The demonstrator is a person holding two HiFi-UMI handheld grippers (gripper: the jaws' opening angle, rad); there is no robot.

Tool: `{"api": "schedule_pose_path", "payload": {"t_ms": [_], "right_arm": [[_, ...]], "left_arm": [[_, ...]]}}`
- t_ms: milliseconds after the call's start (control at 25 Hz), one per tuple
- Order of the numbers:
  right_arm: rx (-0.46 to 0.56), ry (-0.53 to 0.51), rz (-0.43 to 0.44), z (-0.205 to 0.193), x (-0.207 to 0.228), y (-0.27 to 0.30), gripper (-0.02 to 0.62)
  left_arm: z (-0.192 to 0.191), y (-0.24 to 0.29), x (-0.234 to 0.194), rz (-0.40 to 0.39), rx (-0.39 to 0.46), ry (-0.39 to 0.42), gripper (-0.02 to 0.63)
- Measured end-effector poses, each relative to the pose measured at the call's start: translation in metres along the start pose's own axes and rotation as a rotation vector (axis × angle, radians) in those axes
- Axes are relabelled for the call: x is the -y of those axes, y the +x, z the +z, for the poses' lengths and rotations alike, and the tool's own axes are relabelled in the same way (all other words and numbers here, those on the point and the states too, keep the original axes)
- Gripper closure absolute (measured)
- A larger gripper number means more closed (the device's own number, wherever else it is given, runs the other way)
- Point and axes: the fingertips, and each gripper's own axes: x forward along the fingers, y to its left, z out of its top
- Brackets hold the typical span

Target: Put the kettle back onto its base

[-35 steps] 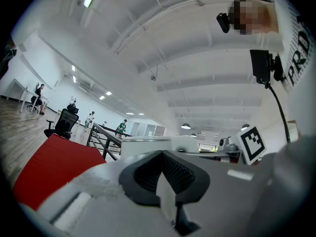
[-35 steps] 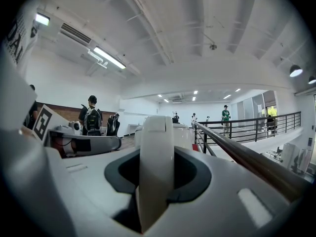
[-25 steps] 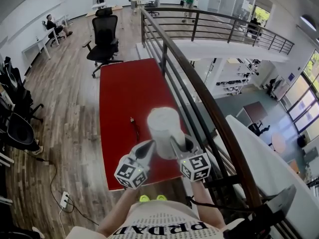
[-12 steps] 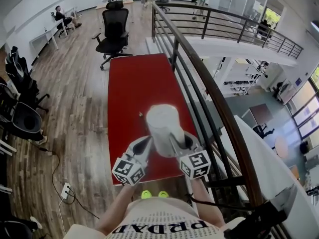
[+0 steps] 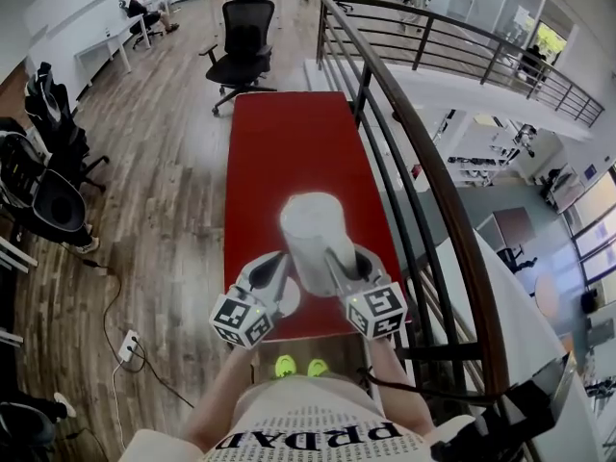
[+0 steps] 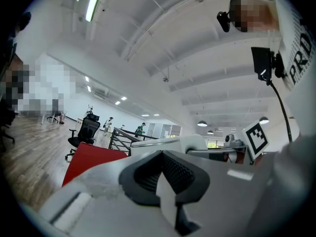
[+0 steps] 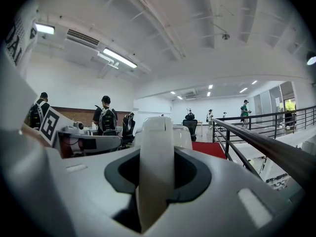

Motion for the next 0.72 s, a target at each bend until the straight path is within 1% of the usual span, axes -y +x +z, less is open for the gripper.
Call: {"api": "schedule_pose_path", "payload": {"t_ms": [240, 720], "right_arm": [[-0.004, 0.003, 0.050, -0.004, -0.026, 0.019, 0.476], [-0.013, 0.016, 0.131, -0.012, -0.069, 0.056, 0.474]], "left_arm": [[0.002, -0.026, -0.031, 0.070, -0.001, 0.001, 0.611], [-0.003, -0.058, -0.069, 0.131, -0.027, -0.001, 0.611]]}}
